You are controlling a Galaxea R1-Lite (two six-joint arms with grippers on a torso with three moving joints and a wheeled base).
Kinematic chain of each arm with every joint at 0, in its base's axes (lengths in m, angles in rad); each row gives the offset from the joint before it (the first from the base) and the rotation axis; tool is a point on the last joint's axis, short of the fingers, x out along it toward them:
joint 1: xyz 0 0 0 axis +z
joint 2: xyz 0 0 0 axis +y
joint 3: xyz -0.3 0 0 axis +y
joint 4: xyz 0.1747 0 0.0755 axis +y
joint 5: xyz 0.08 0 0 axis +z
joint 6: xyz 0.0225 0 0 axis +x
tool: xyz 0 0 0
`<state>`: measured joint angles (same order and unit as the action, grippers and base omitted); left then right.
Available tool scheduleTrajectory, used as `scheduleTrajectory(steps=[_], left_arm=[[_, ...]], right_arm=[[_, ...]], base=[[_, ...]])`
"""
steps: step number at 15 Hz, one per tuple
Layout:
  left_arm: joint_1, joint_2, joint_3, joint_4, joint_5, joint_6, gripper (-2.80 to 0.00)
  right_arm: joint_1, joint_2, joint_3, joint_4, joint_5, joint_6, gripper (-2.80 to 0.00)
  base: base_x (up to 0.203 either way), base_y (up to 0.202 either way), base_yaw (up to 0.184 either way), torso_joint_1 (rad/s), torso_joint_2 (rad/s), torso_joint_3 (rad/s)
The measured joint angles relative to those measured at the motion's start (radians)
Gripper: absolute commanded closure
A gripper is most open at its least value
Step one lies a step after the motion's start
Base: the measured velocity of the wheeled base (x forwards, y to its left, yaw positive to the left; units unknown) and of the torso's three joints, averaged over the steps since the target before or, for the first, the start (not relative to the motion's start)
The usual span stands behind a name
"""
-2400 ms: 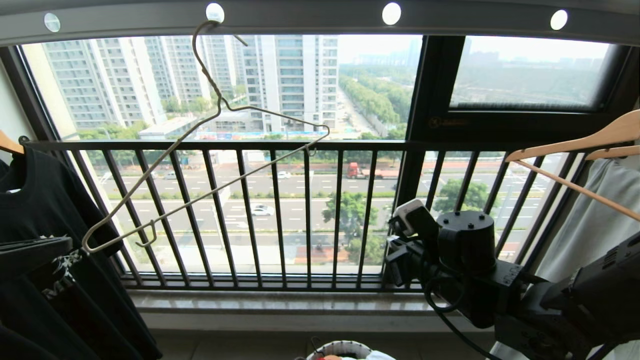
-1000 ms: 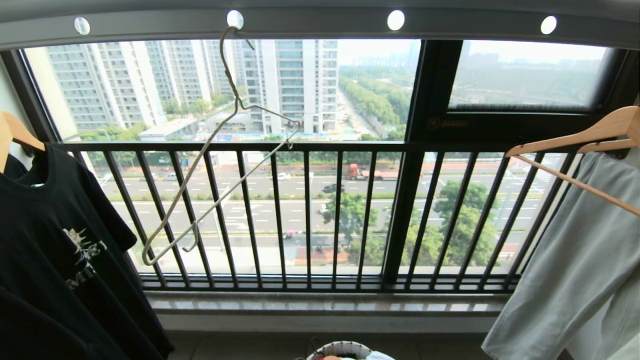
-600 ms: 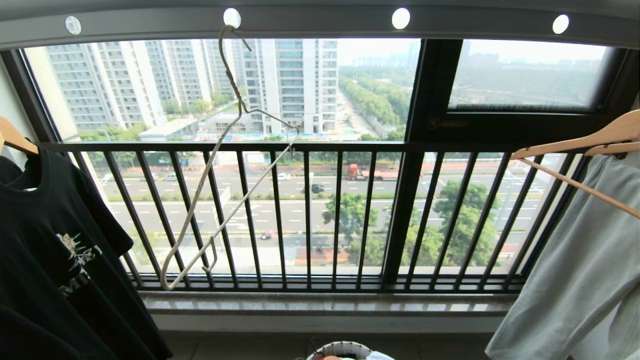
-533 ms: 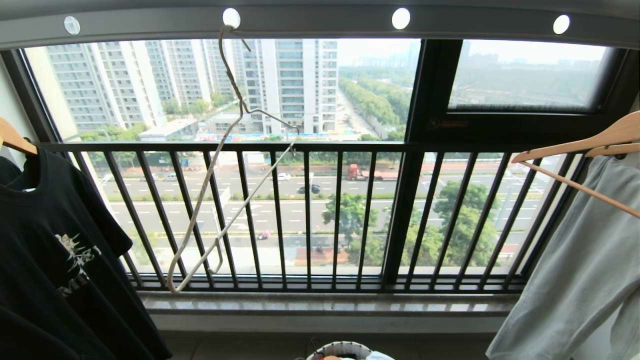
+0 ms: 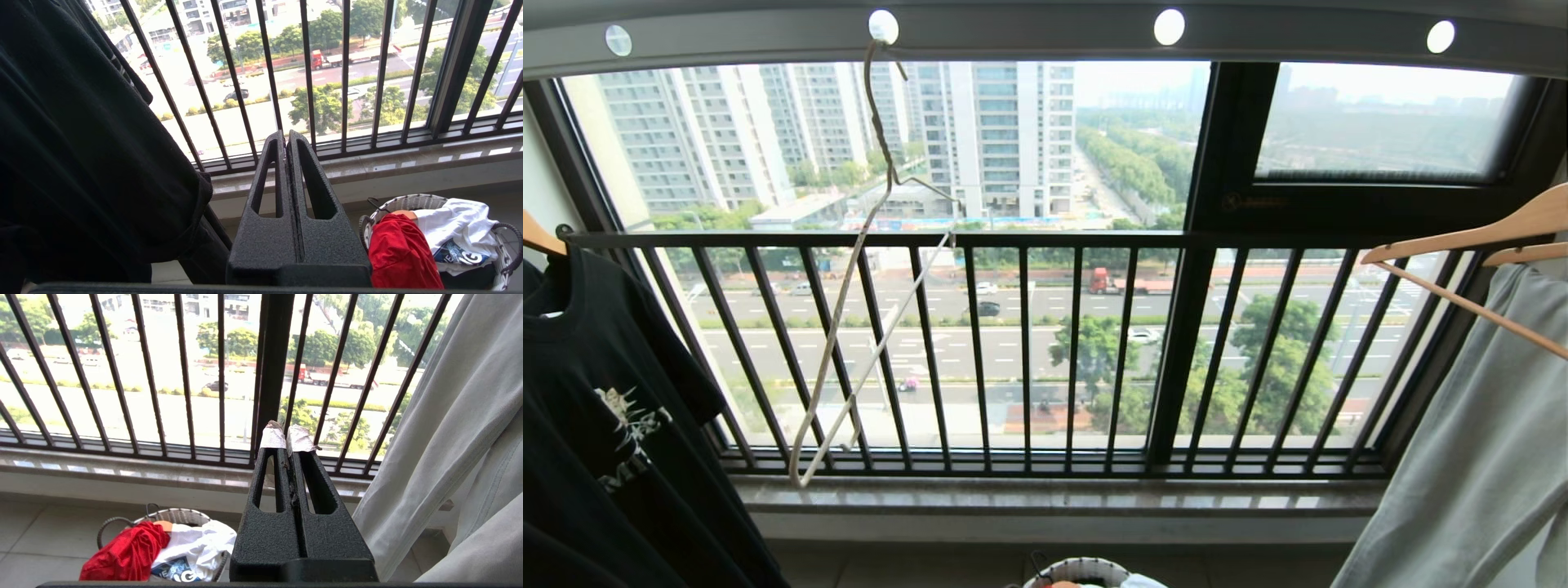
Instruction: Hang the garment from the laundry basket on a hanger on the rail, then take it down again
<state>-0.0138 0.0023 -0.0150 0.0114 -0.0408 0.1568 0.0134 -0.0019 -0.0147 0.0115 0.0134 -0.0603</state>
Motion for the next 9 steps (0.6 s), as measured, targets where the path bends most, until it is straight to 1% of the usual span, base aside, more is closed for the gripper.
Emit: scheduleTrajectory(steps=[1,2,4,7,9], left_arm=[[0.000,0.000,0.006,-0.003,-0.001,-0.002,0.00],[0.000,0.000,0.010,-0.003,-0.001,-0.012,0.00],[0.000,0.000,0.013,-0.003,-0.001,-0.050,0.00],[0.000,-0.001,0.015,-0.003,0.004,-0.087,0.00],[0.000,-0.001,0.015,-0.003,0.024,-0.128,0.00]], right_arm=[[0.000,0.000,0.007,-0.003,0.013,-0.021,0.00],[0.000,0.000,0.008,-0.003,0.016,-0.023,0.00],[0.000,0.000,0.011,-0.004,0.016,-0.018,0.00],[0.000,0.000,0.014,-0.006,0.014,-0.010,0.00],[-0.001,0.000,0.014,-0.007,0.014,-0.001,0.00]], base=[[0.000,0.000,0.000,0.000,0.00,0.000],[0.000,0.000,0.000,0.000,0.00,0.000],[0.000,0.000,0.000,0.000,0.00,0.000],[0.000,0.000,0.000,0.000,0.00,0.000],[0.000,0.000,0.000,0.000,0.00,0.000]])
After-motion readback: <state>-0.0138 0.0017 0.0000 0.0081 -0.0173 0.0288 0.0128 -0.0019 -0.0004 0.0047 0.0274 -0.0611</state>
